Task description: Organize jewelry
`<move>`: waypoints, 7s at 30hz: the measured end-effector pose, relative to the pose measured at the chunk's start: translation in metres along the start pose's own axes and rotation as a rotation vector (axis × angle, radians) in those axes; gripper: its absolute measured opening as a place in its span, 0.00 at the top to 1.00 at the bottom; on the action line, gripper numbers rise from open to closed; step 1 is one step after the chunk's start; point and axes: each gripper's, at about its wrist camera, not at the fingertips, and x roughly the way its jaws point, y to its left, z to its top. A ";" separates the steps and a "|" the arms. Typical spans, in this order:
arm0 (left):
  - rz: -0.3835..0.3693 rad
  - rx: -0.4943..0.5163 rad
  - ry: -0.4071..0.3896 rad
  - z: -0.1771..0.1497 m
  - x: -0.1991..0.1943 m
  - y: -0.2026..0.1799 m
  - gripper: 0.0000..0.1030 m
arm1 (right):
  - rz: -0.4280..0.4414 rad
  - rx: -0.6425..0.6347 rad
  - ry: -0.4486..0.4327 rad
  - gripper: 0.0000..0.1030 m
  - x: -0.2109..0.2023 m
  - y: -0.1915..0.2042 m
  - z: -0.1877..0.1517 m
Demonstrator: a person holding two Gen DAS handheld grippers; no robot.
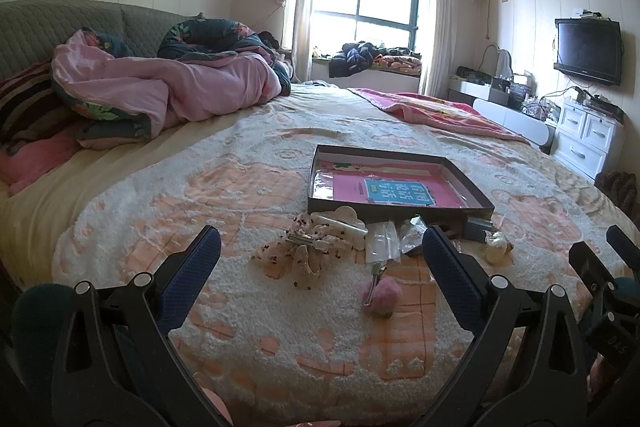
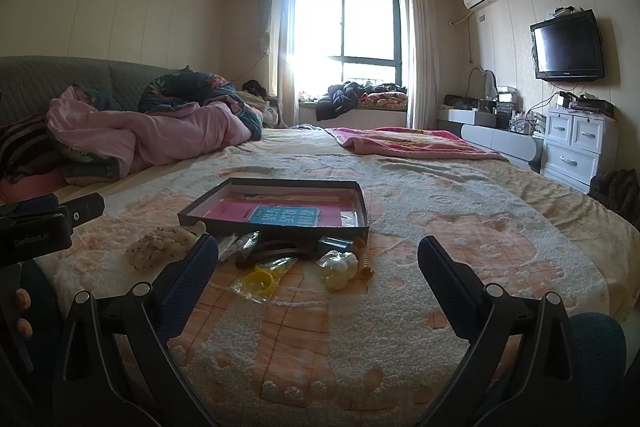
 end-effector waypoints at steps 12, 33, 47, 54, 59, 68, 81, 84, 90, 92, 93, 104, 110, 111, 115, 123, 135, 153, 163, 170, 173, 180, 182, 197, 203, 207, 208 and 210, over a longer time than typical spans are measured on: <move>0.000 0.000 -0.003 0.001 -0.001 -0.001 0.10 | 0.002 0.001 0.003 0.06 0.000 0.000 0.001; 0.008 -0.008 -0.004 0.006 0.002 0.003 0.10 | 0.013 -0.001 0.009 0.06 0.003 0.000 0.003; 0.142 -0.108 0.027 0.007 0.019 0.049 0.10 | 0.183 -0.065 0.113 0.06 0.042 0.035 0.009; 0.184 -0.160 0.128 -0.001 0.044 0.077 0.10 | 0.257 -0.096 0.265 0.06 0.085 0.056 0.005; 0.127 -0.179 0.205 -0.008 0.066 0.086 0.10 | 0.246 -0.095 0.332 0.07 0.109 0.059 0.000; 0.027 -0.112 0.302 -0.010 0.102 0.065 0.10 | 0.228 -0.077 0.433 0.22 0.149 0.048 -0.012; -0.092 -0.028 0.385 -0.012 0.164 0.044 0.11 | 0.219 -0.042 0.545 0.43 0.193 0.046 -0.029; -0.098 0.020 0.396 -0.015 0.171 0.035 0.25 | 0.210 -0.050 0.532 0.52 0.193 0.045 -0.031; -0.121 0.062 0.403 -0.018 0.169 0.029 0.61 | 0.234 -0.037 0.518 0.61 0.186 0.037 -0.030; -0.119 0.084 0.402 -0.019 0.164 0.027 0.64 | 0.244 -0.022 0.519 0.62 0.183 0.033 -0.029; -0.116 0.087 0.401 -0.020 0.163 0.026 0.65 | 0.247 -0.017 0.518 0.62 0.181 0.032 -0.029; -0.123 0.058 0.346 -0.004 0.128 0.023 0.66 | 0.282 0.010 0.449 0.63 0.151 0.021 -0.015; -0.103 0.036 0.308 0.016 0.111 0.018 0.66 | 0.275 0.017 0.375 0.63 0.140 0.010 0.002; -0.104 0.035 0.302 0.019 0.109 0.017 0.66 | 0.272 0.018 0.366 0.63 0.139 0.008 0.005; -0.103 0.044 0.274 0.030 0.105 0.009 0.66 | 0.249 0.017 0.333 0.63 0.140 -0.001 0.013; -0.137 0.053 0.227 0.053 0.112 -0.015 0.66 | 0.199 0.028 0.291 0.63 0.149 -0.023 0.032; -0.159 0.055 0.216 0.069 0.152 -0.032 0.66 | 0.173 0.059 0.303 0.63 0.180 -0.050 0.053; -0.160 0.053 0.277 0.081 0.227 -0.037 0.65 | 0.206 0.044 0.299 0.62 0.243 -0.037 0.087; -0.168 0.034 0.359 0.068 0.259 -0.032 0.65 | 0.190 0.046 0.315 0.62 0.278 -0.034 0.092; -0.182 0.068 0.410 0.054 0.272 -0.041 0.64 | 0.182 0.036 0.401 0.62 0.299 -0.033 0.066; -0.182 0.095 0.415 0.050 0.275 -0.045 0.63 | 0.178 0.028 0.440 0.62 0.305 -0.034 0.051; -0.192 0.086 0.448 0.043 0.282 -0.044 0.60 | 0.174 0.051 0.483 0.62 0.312 -0.040 0.041; -0.195 0.088 0.449 0.042 0.282 -0.045 0.60 | 0.175 0.065 0.493 0.61 0.314 -0.042 0.040; -0.178 0.030 0.418 0.046 0.271 -0.031 0.37 | 0.160 0.084 0.438 0.33 0.298 -0.047 0.052; -0.141 -0.029 0.370 0.056 0.250 -0.016 0.27 | 0.148 0.107 0.393 0.26 0.284 -0.052 0.063; -0.118 -0.030 0.325 0.063 0.233 -0.012 0.21 | 0.135 0.106 0.350 0.23 0.268 -0.055 0.070; -0.112 -0.030 0.313 0.066 0.228 -0.012 0.18 | 0.134 0.105 0.339 0.22 0.264 -0.055 0.071; -0.097 -0.028 0.282 0.070 0.218 -0.012 0.15 | 0.134 0.107 0.324 0.20 0.257 -0.056 0.073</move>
